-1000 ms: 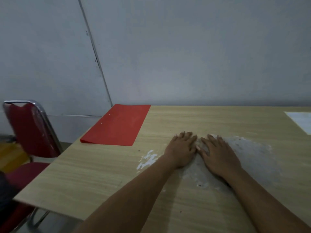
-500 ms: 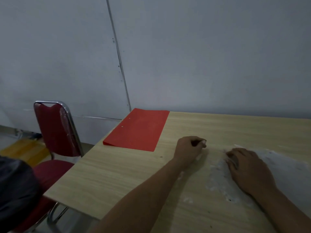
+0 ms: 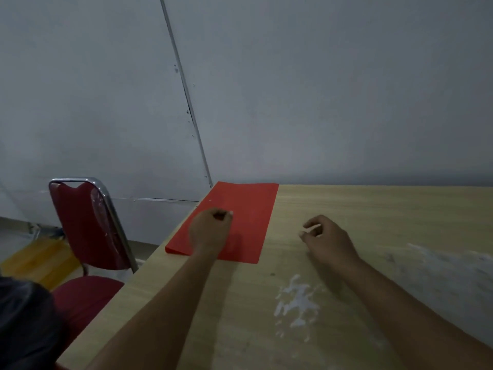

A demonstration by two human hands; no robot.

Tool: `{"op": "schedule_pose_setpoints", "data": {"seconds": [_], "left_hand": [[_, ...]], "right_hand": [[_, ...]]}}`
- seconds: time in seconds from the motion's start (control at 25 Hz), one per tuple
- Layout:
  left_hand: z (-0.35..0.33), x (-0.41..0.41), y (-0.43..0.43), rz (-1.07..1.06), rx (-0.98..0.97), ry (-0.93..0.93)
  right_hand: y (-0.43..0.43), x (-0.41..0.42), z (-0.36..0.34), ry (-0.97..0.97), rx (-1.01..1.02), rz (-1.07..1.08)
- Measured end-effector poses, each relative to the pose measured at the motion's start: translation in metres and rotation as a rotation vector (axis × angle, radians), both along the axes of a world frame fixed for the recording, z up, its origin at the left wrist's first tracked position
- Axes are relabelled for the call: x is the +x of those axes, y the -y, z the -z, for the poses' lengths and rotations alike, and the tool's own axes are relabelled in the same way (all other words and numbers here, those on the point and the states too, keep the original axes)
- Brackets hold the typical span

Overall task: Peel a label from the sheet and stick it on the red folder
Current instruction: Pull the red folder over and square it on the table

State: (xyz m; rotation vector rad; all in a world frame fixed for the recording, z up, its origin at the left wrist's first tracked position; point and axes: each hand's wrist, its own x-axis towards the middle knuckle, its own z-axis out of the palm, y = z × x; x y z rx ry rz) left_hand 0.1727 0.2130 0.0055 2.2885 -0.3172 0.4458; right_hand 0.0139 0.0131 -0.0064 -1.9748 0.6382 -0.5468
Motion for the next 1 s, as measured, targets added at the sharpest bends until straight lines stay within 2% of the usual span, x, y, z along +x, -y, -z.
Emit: {"op": "schedule_pose_setpoints", "data": {"seconds": [0.12, 0.24, 0.32, 0.44, 0.56, 0.8, 1.0], "left_hand": [[0.001, 0.035, -0.035, -0.191, 0.119, -0.035], [0.006, 0.058, -0.056, -0.262, 0.249, -0.105], [0.014, 0.06, -0.063, -0.264, 0.243, -0.174], [0.027, 0.065, -0.069, -0.234, 0.269, -0.173], [0.026, 0.065, -0.067, -0.214, 0.347, -0.14], [0.02, 0.061, -0.058, -0.18, 0.428, -0.091], [0.027, 0.061, -0.062, -0.133, 0.508, -0.059]], "right_hand": [[-0.019, 0.039, 0.003, -0.074, -0.018, -0.029], [-0.036, 0.062, 0.01, -0.105, -0.135, 0.009], [-0.045, 0.066, 0.013, -0.077, -0.205, 0.097], [-0.06, 0.081, 0.017, -0.116, -0.282, 0.151], [-0.075, 0.092, 0.019, -0.21, -0.368, 0.106], [-0.083, 0.101, 0.029, -0.237, -0.473, 0.052], [-0.085, 0.1, 0.035, -0.333, -0.564, -0.056]]}}
